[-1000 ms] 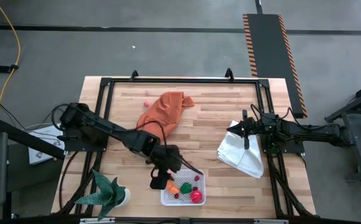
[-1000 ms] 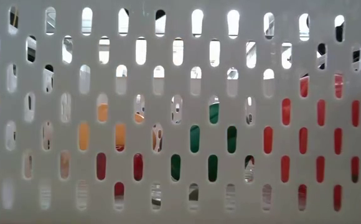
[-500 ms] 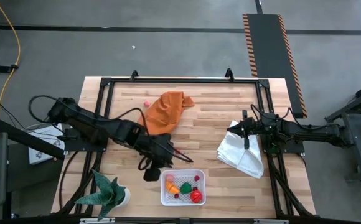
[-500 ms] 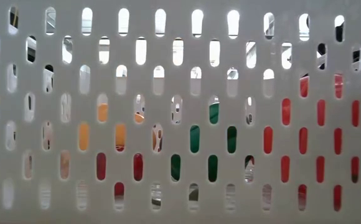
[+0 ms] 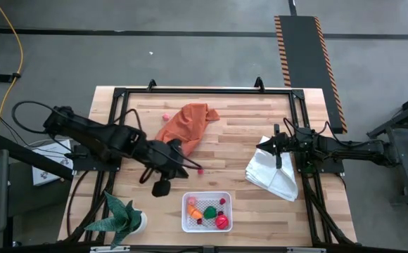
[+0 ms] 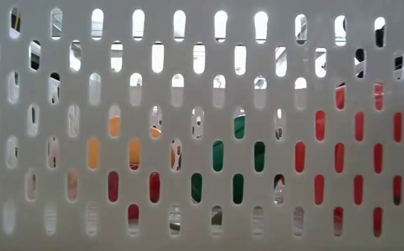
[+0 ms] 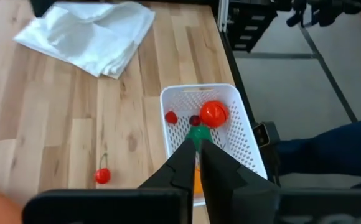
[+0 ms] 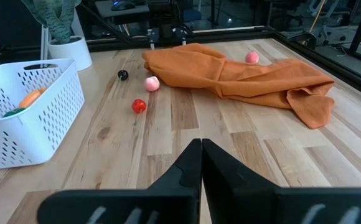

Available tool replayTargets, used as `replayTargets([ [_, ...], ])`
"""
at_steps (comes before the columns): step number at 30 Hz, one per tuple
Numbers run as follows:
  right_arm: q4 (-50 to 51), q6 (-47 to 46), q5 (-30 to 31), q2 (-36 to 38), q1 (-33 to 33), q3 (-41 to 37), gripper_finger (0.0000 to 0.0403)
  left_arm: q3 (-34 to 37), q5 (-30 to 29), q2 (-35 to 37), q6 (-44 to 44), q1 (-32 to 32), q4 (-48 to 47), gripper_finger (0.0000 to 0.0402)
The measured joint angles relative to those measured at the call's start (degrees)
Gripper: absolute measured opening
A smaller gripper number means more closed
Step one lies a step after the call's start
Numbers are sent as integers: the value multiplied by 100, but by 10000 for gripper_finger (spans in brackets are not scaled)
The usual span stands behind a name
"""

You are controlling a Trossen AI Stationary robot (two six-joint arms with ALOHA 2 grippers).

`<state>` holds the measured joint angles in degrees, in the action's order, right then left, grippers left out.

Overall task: Pick and placing Produce into tupperware
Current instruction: Put the top peach into the white bin

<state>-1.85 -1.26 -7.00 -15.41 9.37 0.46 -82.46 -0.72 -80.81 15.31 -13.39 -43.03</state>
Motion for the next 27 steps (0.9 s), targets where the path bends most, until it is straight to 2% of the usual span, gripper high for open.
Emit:
replayTargets([
  [8, -1, 0, 1, -1, 0, 0, 0, 0, -540, 469, 32, 0, -228, 2],
  [27, 0, 0, 1, -1, -1, 1, 0, 0, -2131, 1364, 664, 0, -1573, 0],
])
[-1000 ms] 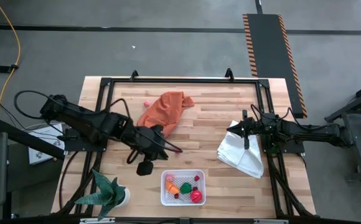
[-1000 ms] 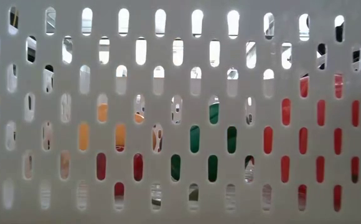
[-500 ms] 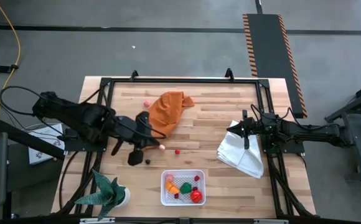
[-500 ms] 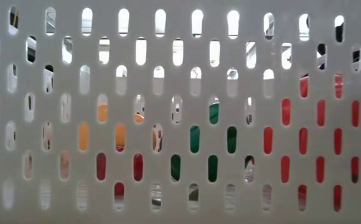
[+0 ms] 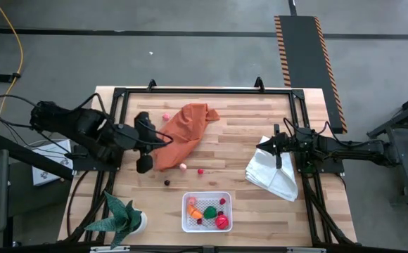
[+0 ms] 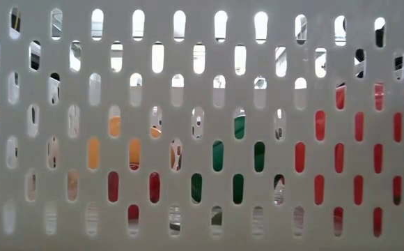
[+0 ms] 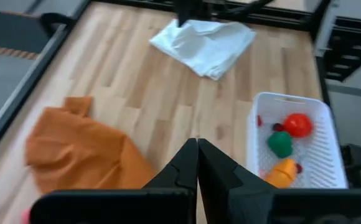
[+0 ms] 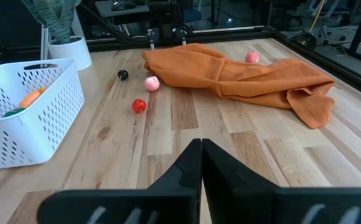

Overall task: Pick and placing Produce into tupperware
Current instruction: Put the top peach into the white bin

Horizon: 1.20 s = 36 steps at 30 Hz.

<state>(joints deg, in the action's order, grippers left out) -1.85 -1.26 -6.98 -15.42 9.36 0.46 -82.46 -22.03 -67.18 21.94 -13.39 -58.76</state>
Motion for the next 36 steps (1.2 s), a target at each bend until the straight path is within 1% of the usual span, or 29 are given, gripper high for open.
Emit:
replayTargets([
  [7, -1, 0, -1, 0, 0, 1, 0, 0, -696, 240, 432, 80, -637, 0],
  [11, -2, 0, -2, 2, -1, -1, 0, 0, -716, 310, 574, 407, -844, 0],
  [18, -2, 0, 0, 0, -1, -1, 0, 0, -673, 339, 522, 1211, -973, 0],
  [21, -2, 0, -2, 0, -1, -1, 0, 0, -554, 339, 321, 1639, -951, 0],
  [27, -1, 0, -1, 0, 1, -1, 0, 0, -126, 326, 28, 2616, -854, 0],
  [36, -2, 0, 0, 0, 1, 0, 0, 0, 795, 108, -376, 3870, -887, 0],
])
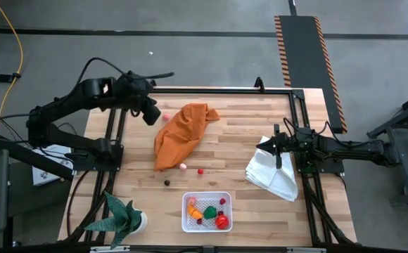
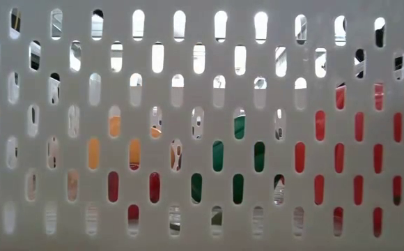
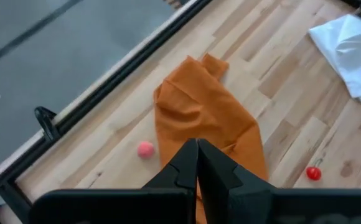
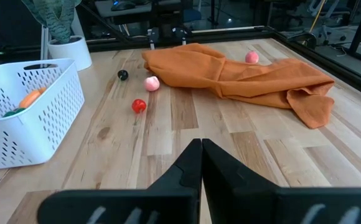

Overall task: Pick and placing Produce into tupperware
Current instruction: Put the top peach into the white bin

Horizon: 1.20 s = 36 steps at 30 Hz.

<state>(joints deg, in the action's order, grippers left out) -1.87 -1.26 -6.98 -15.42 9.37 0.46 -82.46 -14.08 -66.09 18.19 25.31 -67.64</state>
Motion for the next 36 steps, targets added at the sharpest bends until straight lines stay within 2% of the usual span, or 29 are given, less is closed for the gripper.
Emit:
replayTargets([
  [13, 0, 0, 0, 0, 0, -1, 0, 2, 1577, -1079, -690, 1401, -244, 0],
  [18, 0, 0, -1, 0, -2, 1, 0, 2, 1983, -1526, -916, 1761, -457, 1],
  [24, 0, 0, 0, 0, 0, 1, 0, 2, 2056, -1886, -1107, 1868, -581, 1],
  [29, 1, 0, -2, 0, 0, 1, 0, 2, 1752, -2130, -1245, 1927, -737, 1],
  [36, 0, 0, 0, 0, -1, 1, 0, 2, 1864, -2380, -1413, 2138, -811, 3],
])
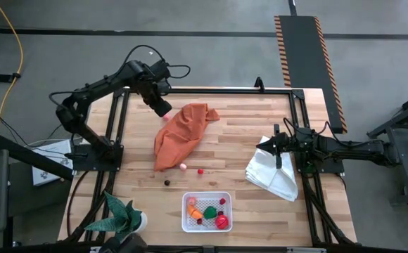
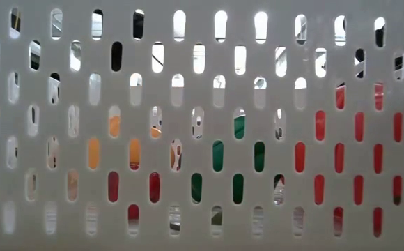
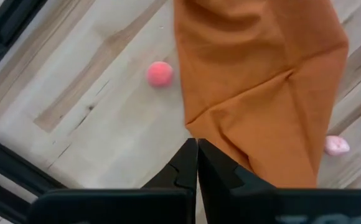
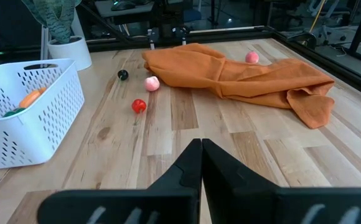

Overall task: Pick and placing Produce into tupperware
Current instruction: Put the top peach into the white bin

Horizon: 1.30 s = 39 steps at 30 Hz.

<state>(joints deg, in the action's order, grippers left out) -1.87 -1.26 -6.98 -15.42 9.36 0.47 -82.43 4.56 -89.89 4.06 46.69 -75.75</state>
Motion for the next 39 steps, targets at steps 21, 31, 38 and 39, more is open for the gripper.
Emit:
replayTargets([
  [21, 1, 0, 0, 1, 1, -2, 0, 1072, 207, -111, -253, 96, 829, 165],
  [31, 1, 0, 0, 1, 1, -1, 0, 1367, 94, -109, -232, 97, 1269, 156],
  [38, 2, 0, -2, 2, 1, -1, 0, 1397, -59, -109, -226, 97, 1453, 177],
  [39, 2, 0, 0, 2, 1, 0, 0, 1397, -94, -109, -224, 97, 1461, 181],
])
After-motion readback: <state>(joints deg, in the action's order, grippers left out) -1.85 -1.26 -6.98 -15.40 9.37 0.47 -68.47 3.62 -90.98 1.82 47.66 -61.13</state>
